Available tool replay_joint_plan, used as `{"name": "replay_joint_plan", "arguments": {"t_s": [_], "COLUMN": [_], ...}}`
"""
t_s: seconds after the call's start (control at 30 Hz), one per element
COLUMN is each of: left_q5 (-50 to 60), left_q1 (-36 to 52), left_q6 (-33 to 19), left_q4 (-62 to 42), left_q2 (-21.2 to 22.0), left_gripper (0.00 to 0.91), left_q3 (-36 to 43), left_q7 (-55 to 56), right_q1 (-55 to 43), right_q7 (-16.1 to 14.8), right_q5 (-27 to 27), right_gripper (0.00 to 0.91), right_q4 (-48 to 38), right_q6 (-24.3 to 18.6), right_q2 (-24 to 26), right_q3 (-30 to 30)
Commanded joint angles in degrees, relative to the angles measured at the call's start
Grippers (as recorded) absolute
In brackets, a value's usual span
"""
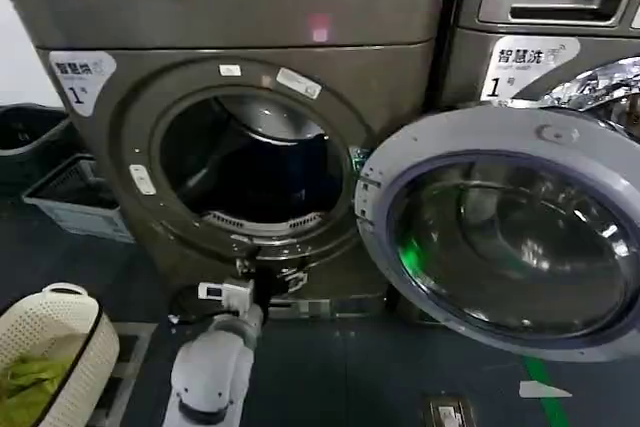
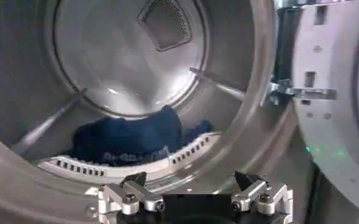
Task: Grasp the clothes from the dryer.
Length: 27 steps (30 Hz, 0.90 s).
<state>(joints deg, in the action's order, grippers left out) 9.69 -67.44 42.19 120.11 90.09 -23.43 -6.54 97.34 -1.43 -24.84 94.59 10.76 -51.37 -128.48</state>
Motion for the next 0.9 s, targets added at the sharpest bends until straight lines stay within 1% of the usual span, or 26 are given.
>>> {"name": "replay_joint_plan", "arguments": {"t_s": [0.03, 0.23, 0.33, 0.9], "left_q5": [-3.71, -4.14, -3.49, -2.67], "left_q1": [-0.06, 0.38, 0.46, 0.57], "left_q6": [2.81, 2.81, 2.81, 2.81], "left_q4": [0.52, -0.14, -0.03, -0.75], "left_q2": [-0.18, 0.23, -0.32, -0.08], "left_gripper": [0.907, 0.907, 0.907, 0.907], "left_q3": [-0.22, -0.33, -0.38, -0.46], "left_q7": [0.49, 2.09, 2.03, 2.34], "right_q1": [-0.06, -0.15, -0.08, -0.09], "right_q7": [-0.02, -0.05, -0.06, -0.14], "right_q5": [0.05, 0.10, 0.08, 0.12], "right_gripper": [0.907, 0.907, 0.907, 0.907], "right_q4": [0.00, 0.05, -0.06, -0.25], "right_q6": [-0.02, -0.03, -0.05, -0.17], "right_q2": [0.02, -0.12, -0.13, -0.11], "right_q3": [0.02, 0.09, 0.00, 0.15]}}
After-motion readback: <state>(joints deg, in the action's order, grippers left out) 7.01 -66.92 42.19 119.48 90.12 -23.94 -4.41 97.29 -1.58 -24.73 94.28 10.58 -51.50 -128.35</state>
